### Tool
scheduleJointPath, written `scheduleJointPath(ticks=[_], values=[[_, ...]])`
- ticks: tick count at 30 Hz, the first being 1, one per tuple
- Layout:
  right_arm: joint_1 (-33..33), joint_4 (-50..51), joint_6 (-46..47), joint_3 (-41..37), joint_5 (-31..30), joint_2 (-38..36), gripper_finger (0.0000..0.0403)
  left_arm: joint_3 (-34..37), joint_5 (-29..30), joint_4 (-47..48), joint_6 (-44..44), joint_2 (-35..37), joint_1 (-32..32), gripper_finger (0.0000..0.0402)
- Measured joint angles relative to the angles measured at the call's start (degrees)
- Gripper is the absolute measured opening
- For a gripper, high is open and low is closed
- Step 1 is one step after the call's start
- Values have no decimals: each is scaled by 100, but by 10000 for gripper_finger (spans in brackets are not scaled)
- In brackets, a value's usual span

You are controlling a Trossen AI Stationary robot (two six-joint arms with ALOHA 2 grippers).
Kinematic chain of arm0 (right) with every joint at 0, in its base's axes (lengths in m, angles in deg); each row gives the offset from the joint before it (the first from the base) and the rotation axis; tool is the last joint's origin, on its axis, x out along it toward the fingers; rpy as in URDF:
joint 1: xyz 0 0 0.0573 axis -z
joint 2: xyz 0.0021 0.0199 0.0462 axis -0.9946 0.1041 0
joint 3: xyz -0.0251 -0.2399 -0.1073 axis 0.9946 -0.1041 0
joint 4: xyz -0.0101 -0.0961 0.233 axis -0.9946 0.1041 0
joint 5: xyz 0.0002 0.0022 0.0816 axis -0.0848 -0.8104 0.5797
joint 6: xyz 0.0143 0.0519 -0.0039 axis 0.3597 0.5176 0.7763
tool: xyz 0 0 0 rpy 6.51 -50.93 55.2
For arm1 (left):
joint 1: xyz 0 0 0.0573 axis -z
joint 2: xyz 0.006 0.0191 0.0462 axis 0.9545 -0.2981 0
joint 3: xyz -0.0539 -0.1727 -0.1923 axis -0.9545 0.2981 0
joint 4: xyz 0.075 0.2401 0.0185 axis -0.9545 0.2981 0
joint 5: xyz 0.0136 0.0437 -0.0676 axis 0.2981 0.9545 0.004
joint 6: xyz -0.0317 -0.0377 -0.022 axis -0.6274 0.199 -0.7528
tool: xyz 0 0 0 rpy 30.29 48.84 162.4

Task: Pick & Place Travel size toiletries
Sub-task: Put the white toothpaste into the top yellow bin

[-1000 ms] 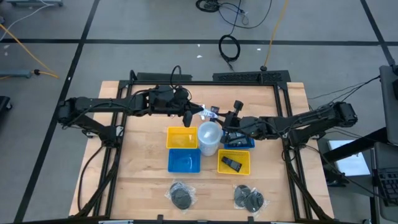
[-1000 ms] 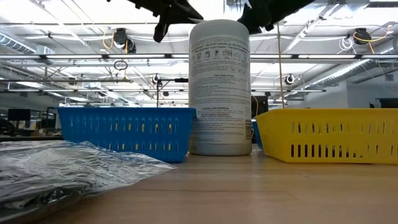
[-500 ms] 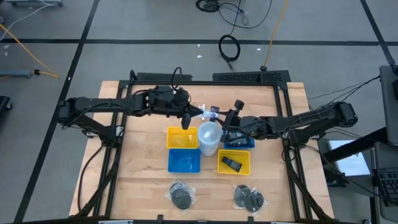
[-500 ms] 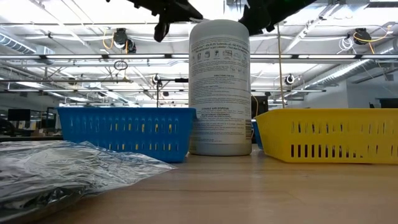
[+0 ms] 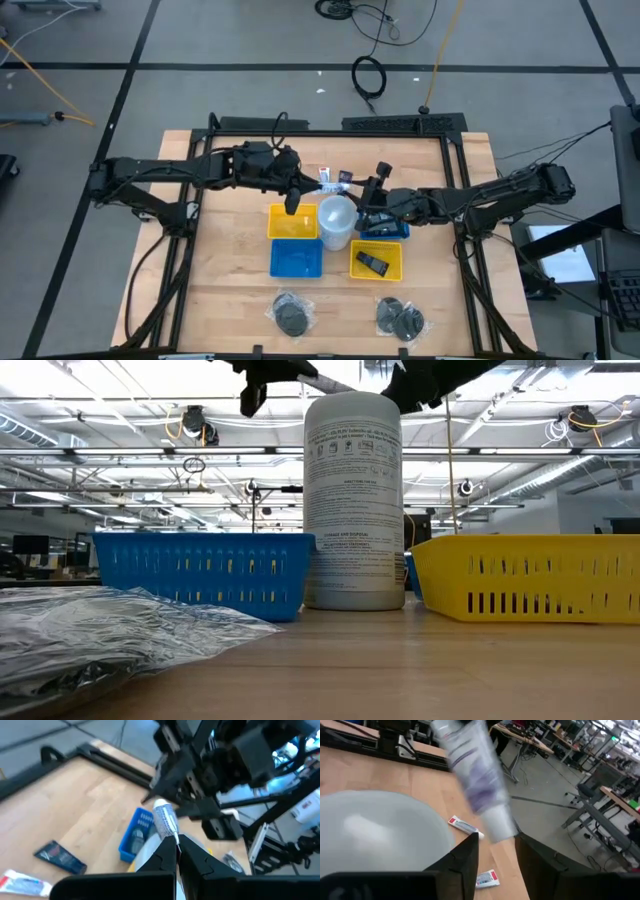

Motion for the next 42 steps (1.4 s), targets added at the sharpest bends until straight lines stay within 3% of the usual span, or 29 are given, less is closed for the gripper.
scheduleJointPath(ticks=[10, 20, 25, 33, 42], values=[[-214, 19, -102, 0, 4, -92, 122, -8, 269, 1082, 19, 679, 175, 0], [-255, 72, -106, 0, -1, -313, 122, -12, 1247, 2726, -295, 1496, 893, 0], [-255, 52, -100, 0, -2, -330, 123, 204, 2236, 3445, -726, 1568, 1314, 0], [-255, 65, -97, 0, -3, -328, 119, 1786, 2000, 1851, -1049, 1555, 1566, 0], [-255, 64, -83, 0, 0, -328, 120, 3099, 2189, 513, -1014, 1557, 1497, 0]])
